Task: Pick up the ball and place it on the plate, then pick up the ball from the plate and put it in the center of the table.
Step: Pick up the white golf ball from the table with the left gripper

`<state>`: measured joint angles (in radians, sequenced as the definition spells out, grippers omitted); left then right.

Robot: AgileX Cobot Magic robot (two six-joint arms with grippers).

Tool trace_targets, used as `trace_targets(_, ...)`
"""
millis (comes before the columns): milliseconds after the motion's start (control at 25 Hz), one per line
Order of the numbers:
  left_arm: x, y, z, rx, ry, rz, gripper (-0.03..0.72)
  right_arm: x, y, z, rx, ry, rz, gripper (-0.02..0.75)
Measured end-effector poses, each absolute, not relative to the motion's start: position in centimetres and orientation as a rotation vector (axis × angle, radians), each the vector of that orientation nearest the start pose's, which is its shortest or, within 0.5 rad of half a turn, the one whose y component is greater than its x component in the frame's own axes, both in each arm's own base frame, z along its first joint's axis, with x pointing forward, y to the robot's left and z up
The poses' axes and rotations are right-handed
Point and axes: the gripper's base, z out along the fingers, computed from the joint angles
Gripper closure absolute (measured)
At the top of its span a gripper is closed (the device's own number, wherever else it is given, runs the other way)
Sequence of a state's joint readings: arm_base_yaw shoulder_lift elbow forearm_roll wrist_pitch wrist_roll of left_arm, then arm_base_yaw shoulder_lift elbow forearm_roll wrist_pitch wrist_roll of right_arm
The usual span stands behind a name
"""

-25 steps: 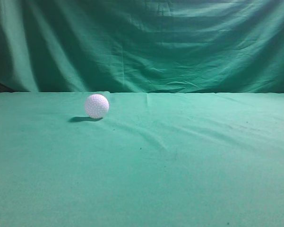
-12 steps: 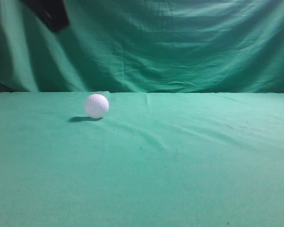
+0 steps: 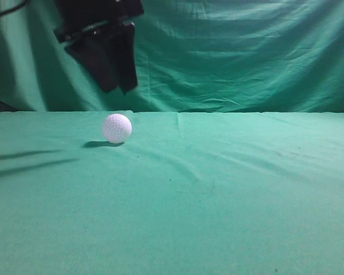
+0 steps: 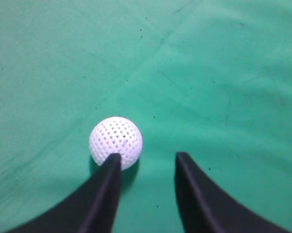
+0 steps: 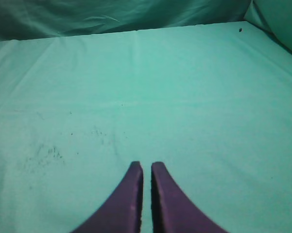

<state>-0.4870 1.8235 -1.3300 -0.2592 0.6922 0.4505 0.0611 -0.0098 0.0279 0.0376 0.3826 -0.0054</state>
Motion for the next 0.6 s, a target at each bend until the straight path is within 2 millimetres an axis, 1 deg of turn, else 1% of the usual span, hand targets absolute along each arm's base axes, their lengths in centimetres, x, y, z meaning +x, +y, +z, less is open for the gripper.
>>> trace_targets(120,34.6,-19.8,21.7,0.953,2.512,-0.280,0.163,5.2,0.4,16.9,-0.039,1.886,0.075,0.684)
trace_targets(200,35.2,-19.8,21.0,0.909,2.546,-0.242,0.062,5.2,0.4,16.9,-0.039,1.886,0.075,0.684)
trace_targets(240,35.5,-19.7,20.6,0.892,2.563,-0.217,0.034,5.2,0.4,16.9,-0.039,1.886,0.075,0.684)
trace_targets(280,35.7,-19.7,20.1,0.886,2.576,-0.198,0.045,5.2,0.4,16.9,-0.039,1.886,0.075,0.684)
trace_targets(400,36.2,-19.7,19.0,0.883,2.596,-0.164,0.045,5.2,0.4,16.9,-0.039,1.886,0.075,0.684)
trace_targets(480,36.3,-19.8,18.3,0.879,2.612,-0.163,0.129,5.2,0.4,16.9,-0.039,1.886,0.075,0.684)
trace_targets(600,36.5,-19.9,17.9,0.878,2.617,-0.163,0.129,5.2,0.4,16.9,-0.039,1.886,0.075,0.684)
